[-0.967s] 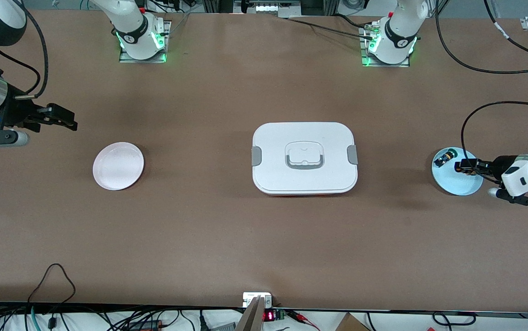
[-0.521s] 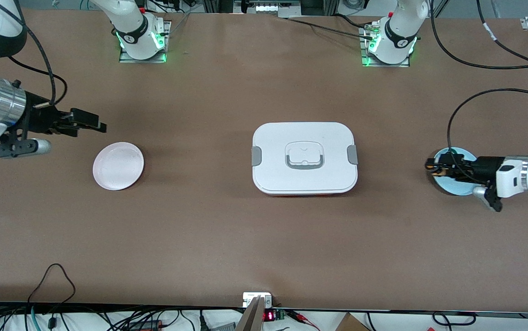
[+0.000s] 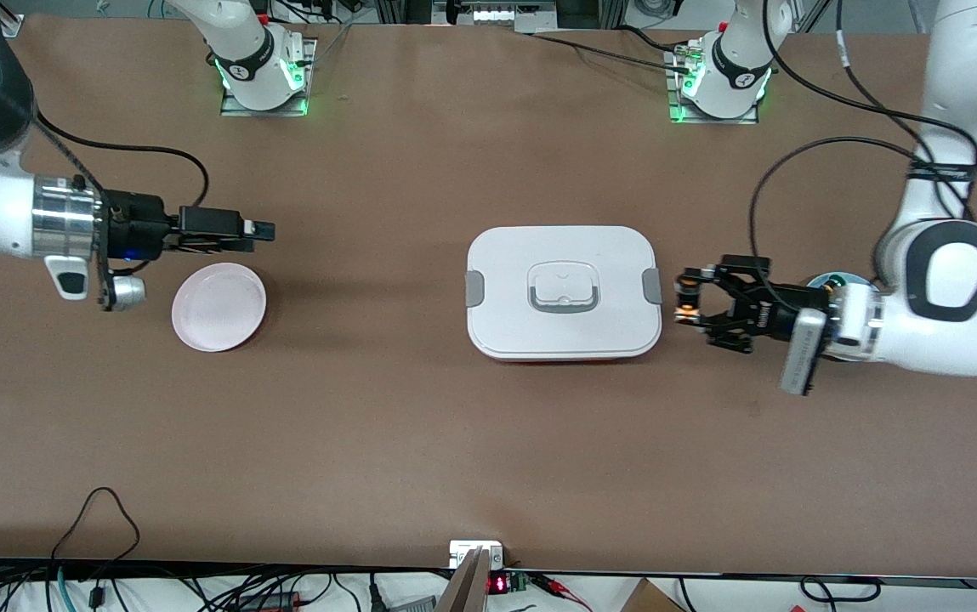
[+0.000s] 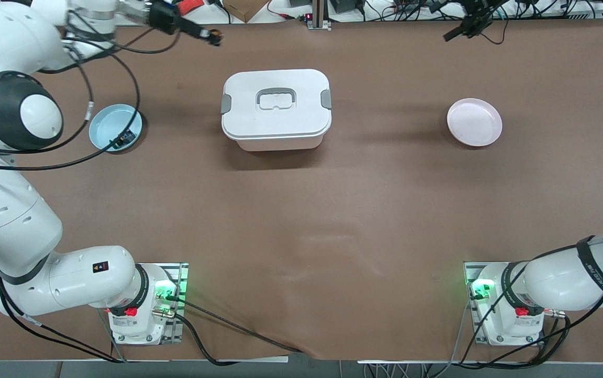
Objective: Transfer orange switch to right arm and place
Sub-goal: 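Lift the switch with the left gripper while the right gripper reaches over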
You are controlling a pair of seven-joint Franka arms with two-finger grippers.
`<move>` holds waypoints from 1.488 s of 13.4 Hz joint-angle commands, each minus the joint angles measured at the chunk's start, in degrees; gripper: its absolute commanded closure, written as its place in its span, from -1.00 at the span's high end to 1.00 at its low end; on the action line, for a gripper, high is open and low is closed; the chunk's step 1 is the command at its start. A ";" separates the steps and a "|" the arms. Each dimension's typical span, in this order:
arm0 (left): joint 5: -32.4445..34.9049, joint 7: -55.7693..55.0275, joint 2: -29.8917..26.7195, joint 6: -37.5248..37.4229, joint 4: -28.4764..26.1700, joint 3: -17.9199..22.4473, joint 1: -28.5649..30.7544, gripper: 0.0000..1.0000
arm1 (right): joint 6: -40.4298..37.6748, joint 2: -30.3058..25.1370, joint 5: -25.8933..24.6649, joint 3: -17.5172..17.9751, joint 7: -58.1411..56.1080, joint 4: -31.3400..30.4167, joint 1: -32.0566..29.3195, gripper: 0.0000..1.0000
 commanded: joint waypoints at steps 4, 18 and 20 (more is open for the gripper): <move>-19.40 23.21 2.33 12.86 -0.66 -1.48 -14.95 -0.44 | 1.83 2.23 22.25 0.02 -0.06 -10.52 0.00 1.00; -26.81 27.89 1.63 17.46 -0.57 -1.56 -19.01 -0.45 | 6.92 9.27 44.33 0.10 5.74 -10.19 14.92 1.00; -27.25 27.80 1.63 17.46 -0.48 -1.56 -18.92 -0.45 | 8.15 10.58 45.30 0.02 5.74 -8.79 17.47 1.00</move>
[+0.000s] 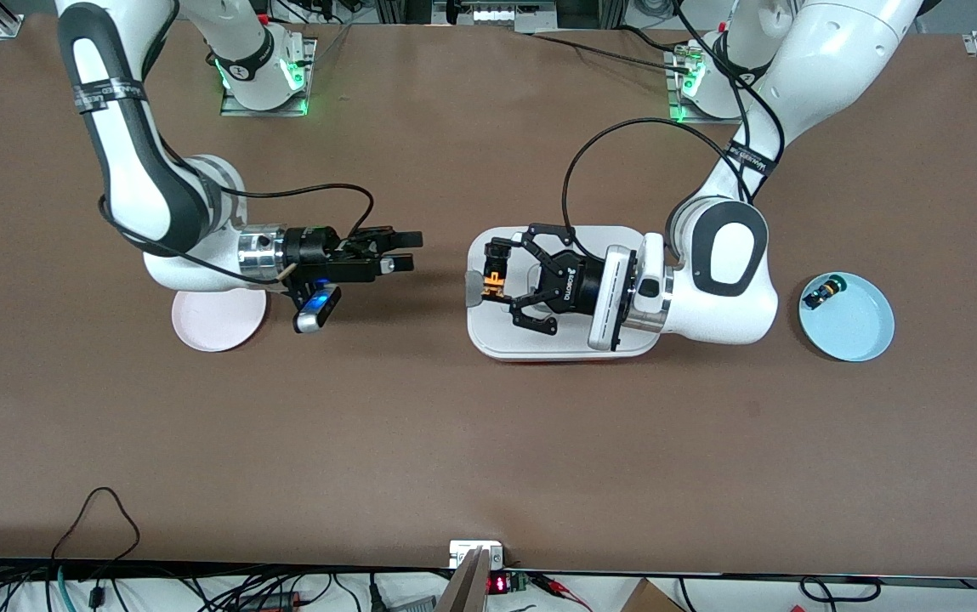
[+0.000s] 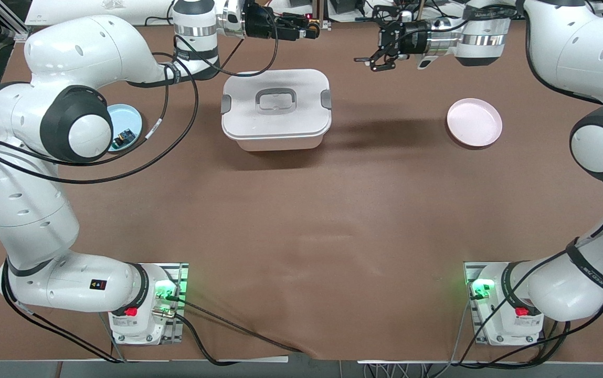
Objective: Transfer orange switch to right arm and place
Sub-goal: 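Lift the switch with the left gripper while the right gripper reaches over, then grasp the switch with the right gripper from the left gripper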
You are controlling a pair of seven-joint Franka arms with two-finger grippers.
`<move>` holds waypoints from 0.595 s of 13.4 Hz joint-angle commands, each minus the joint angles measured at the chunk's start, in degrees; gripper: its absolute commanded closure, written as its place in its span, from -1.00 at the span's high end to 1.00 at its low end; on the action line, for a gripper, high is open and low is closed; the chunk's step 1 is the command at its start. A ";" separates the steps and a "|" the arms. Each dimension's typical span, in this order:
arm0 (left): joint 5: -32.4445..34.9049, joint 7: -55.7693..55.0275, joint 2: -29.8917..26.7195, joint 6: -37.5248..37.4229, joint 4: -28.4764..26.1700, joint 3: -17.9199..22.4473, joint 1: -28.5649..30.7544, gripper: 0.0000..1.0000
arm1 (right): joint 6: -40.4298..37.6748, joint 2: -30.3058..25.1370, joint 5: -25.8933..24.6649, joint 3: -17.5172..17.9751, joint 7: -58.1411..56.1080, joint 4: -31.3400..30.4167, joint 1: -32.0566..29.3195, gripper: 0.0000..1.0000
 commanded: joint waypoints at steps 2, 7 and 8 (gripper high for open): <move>-2.30 1.80 -0.93 0.94 -0.38 0.14 -0.41 -0.44 | 5.43 2.32 2.26 -0.25 0.94 4.07 4.07 1.00; -2.38 1.36 -0.93 0.94 -0.12 0.14 -0.50 -0.44 | 6.24 3.91 8.85 -0.25 1.29 5.83 5.04 1.00; -2.38 1.36 -0.93 0.94 -0.12 0.14 -0.50 -0.45 | 6.41 3.91 8.68 -0.25 1.29 5.92 5.21 1.00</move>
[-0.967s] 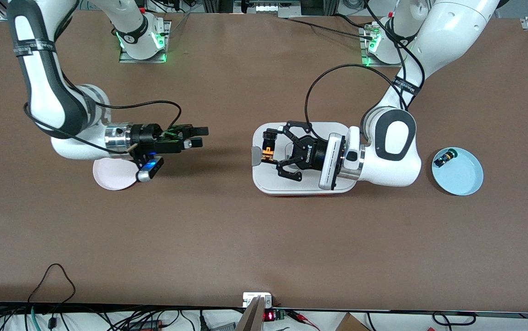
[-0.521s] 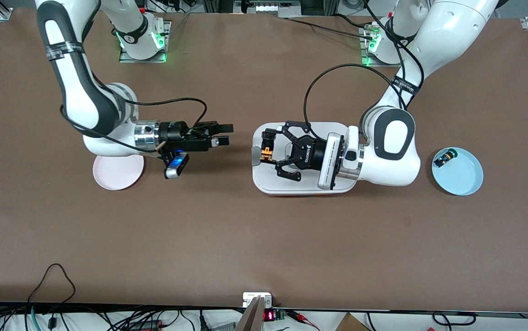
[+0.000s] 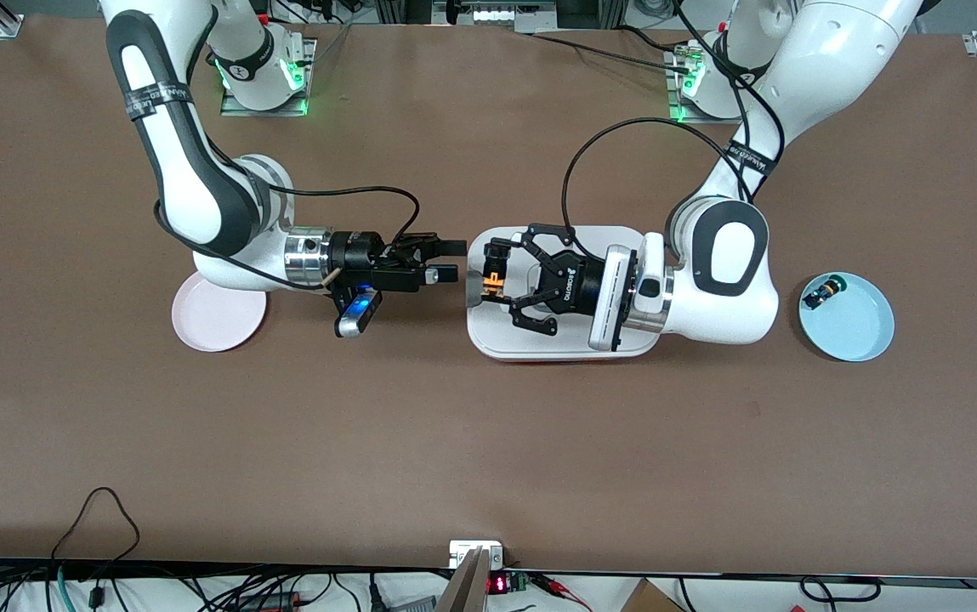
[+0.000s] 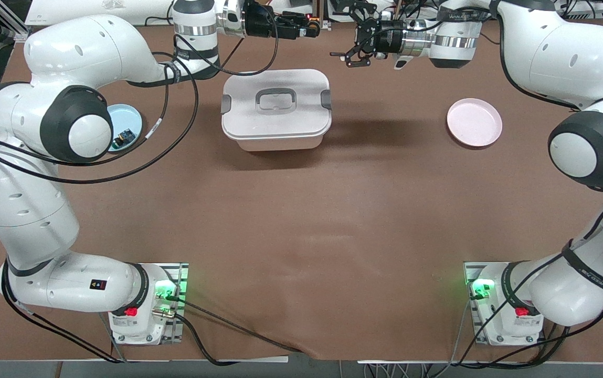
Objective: Transfer orange switch to right arm and place
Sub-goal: 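Grasp the switch with the right gripper from the left gripper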
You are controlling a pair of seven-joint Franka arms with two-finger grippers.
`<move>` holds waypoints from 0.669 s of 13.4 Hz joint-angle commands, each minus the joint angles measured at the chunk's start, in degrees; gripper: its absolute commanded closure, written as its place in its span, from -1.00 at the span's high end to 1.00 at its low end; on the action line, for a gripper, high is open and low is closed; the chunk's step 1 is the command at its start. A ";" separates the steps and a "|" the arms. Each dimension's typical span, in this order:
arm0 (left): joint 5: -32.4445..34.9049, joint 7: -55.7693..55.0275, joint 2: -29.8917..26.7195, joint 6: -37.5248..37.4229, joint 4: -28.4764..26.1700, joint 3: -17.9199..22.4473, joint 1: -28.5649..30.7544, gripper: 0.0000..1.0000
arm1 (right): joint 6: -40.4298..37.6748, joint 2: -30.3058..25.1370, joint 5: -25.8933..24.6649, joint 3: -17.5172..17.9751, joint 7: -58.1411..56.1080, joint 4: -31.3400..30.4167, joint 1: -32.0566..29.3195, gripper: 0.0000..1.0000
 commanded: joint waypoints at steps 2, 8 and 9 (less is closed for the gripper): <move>-2.10 1.36 -0.91 0.85 -0.35 0.14 -0.48 -0.44 | 1.01 1.08 0.95 -0.24 1.03 1.97 1.50 1.00; -2.10 1.36 -0.91 0.85 -0.35 0.23 -0.57 -0.44 | 5.39 1.35 0.95 -0.16 1.03 3.12 4.84 1.00; -2.10 1.36 -0.91 0.85 -0.35 0.23 -0.48 -0.44 | 6.54 1.35 0.95 -0.16 1.03 3.30 5.37 0.99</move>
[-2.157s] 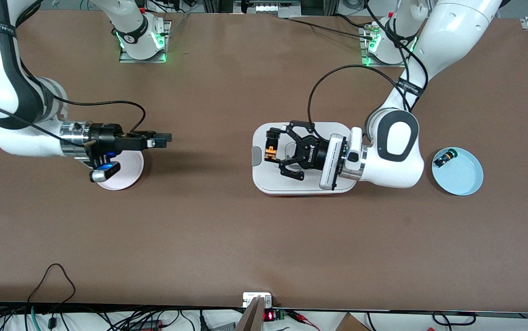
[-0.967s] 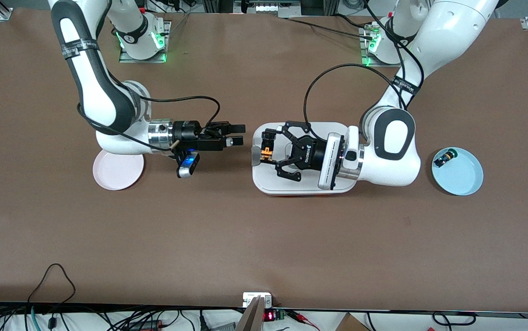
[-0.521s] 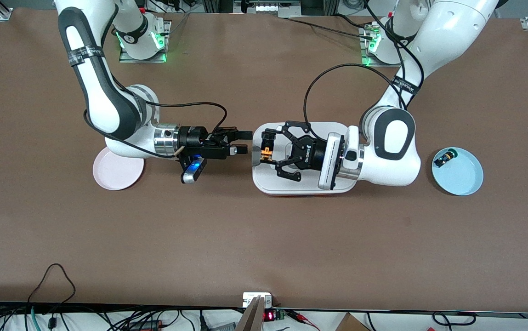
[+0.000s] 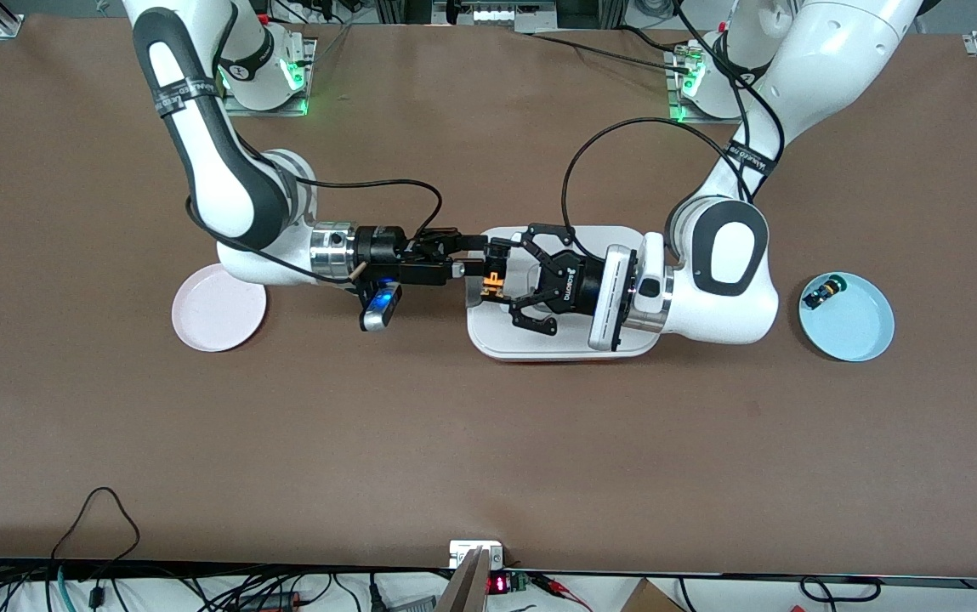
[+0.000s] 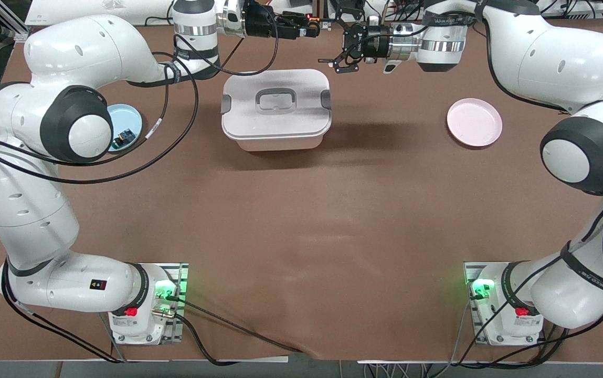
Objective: Transfer orange switch to right arm and place
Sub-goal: 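Grasp the switch with the right gripper from the left gripper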
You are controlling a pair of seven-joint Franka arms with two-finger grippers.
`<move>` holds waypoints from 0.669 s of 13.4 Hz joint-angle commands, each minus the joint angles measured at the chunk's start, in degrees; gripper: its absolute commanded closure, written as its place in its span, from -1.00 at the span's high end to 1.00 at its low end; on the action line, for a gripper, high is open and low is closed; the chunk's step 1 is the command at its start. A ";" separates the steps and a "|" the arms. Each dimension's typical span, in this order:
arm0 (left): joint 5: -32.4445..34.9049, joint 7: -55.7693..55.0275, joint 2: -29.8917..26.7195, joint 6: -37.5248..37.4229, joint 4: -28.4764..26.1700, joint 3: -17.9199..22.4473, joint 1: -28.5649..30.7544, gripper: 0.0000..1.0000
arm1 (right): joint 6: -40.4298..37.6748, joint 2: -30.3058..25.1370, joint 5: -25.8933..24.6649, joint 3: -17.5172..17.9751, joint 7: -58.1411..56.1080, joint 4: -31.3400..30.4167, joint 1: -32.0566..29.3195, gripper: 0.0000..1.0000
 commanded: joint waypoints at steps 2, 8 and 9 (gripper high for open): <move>-2.10 1.36 -0.91 0.85 -0.33 0.12 -0.48 -0.44 | 3.05 0.82 0.70 -0.17 1.18 3.27 1.61 0.98; -2.01 1.36 -0.91 0.93 -0.33 0.12 -0.66 -0.44 | 3.14 0.91 0.88 -0.17 1.18 3.80 0.81 0.93; -2.01 1.36 -0.91 0.93 -0.33 0.12 -0.66 -0.44 | 3.14 1.34 1.57 -0.17 1.18 4.06 0.81 0.91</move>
